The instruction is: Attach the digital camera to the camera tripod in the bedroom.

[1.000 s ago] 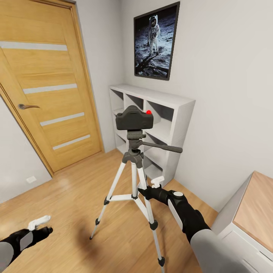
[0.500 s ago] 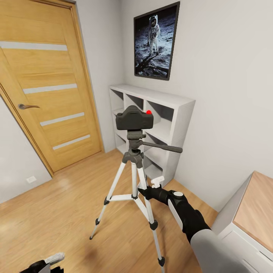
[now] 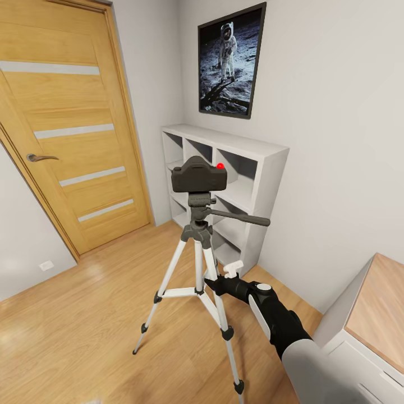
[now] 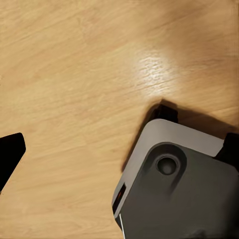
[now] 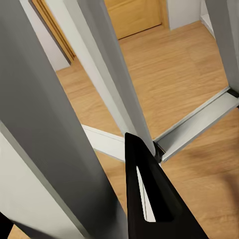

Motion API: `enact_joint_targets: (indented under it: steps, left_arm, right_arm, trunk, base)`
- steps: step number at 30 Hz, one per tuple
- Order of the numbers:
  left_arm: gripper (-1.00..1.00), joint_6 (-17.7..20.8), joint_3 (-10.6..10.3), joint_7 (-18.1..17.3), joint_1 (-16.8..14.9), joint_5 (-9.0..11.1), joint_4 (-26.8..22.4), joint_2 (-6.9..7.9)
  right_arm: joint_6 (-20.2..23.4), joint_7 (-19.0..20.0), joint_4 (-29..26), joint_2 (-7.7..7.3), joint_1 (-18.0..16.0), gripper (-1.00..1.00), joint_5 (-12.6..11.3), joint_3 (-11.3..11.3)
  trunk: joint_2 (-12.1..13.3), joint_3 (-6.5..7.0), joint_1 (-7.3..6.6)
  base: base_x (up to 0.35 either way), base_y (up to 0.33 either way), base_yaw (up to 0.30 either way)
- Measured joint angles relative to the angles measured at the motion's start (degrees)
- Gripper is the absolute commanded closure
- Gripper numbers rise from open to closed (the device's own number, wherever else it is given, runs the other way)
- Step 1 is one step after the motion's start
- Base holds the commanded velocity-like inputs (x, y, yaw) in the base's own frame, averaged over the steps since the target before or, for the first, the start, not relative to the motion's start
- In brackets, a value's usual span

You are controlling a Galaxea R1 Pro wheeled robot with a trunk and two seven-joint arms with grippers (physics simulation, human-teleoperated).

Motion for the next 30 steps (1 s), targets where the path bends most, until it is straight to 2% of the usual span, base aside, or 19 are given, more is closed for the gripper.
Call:
enact_joint_targets:
  steps: [5, 11, 19, 30]
  left_arm:
    - [-1.0, -5.3, 0.0, 0.0, 1.4, 0.0, 0.0, -0.82]
    - [-1.0, -7.9, 0.0, 0.0, 2.1, 0.0, 0.0, -2.69]
    - [-1.0, -8.5, 0.1, 0.2, 2.3, 0.1, 0.0, -3.88]
    - [-1.0, -8.6, 0.1, 0.7, 2.3, 0.2, 0.1, -3.92]
  right_arm:
    - [0.0, 0.0, 0.0, 0.01, 0.0, 1.0, 0.0, 0.0]
    - [0.0, 0.0, 0.0, 0.01, 0.0, 1.0, 0.0, 0.0]
    - [0.0, 0.0, 0.0, -0.01, 0.0, 1.0, 0.0, 0.0]
    - [0.0, 0.1, 0.0, -0.05, 0.0, 1.0, 0.0, -0.1]
  trunk:
    - [0.0, 0.0, 0.0]
    - [0.0, 0.0, 0.0]
    - [0.0, 0.0, 0.0]
    - [0.0, 0.0, 0.0]
  base:
    - [0.0, 0.0, 0.0]
    - [0.0, 0.0, 0.0]
    - [0.0, 0.0, 0.0]
    - [0.0, 0.0, 0.0]
